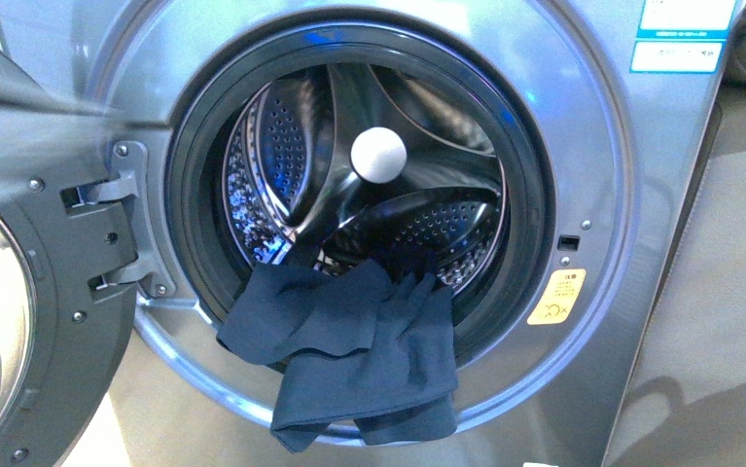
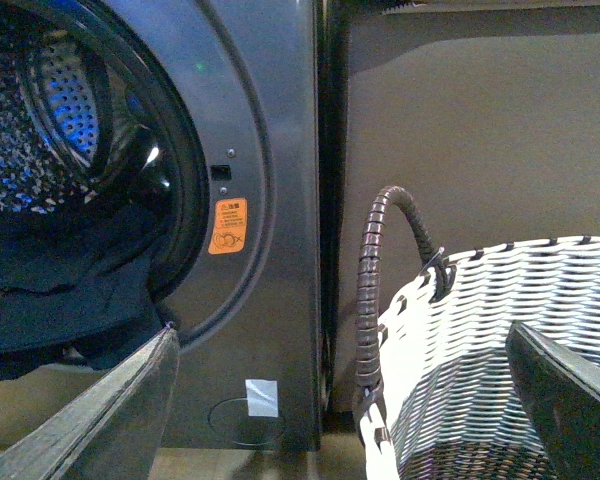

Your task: Collect clothes from washing machine

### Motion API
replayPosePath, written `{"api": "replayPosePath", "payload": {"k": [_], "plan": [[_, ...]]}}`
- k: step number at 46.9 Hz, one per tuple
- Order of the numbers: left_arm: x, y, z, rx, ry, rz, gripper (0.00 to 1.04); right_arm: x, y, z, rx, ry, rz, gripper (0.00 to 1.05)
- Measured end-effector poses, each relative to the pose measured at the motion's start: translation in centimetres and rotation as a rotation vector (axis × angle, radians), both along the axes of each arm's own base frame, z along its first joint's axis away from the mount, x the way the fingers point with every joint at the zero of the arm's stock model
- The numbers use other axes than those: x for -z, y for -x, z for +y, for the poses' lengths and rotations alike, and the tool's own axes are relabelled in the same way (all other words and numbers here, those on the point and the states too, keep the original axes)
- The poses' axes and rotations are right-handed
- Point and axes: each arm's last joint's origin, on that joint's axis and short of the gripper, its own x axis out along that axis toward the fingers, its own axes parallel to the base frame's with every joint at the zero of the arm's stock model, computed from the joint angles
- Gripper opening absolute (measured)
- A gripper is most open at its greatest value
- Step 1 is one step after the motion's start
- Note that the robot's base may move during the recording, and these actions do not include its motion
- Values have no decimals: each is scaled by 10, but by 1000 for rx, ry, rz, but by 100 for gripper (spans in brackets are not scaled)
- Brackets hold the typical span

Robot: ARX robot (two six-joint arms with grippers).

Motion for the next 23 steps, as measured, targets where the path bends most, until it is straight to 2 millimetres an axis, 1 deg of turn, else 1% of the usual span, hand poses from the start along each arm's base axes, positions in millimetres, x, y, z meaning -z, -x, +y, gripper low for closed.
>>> {"api": "replayPosePath", "payload": {"k": [4,13,15,19,23], "plan": [[-1,-35,-14,4,-35,18,98,0,0,0,0,0,0,97],[9,-82,-37,27,-99,64,98,0,0,0,0,0,0,97],[13,-91,-43,28,-115,77,98,0,0,0,0,0,0,97],[27,-117,-60,58,-184,105,98,0,0,0,0,0,0,97],[42,-134,-71,84,-229,156,98,0,0,0,0,0,0,97]]}}
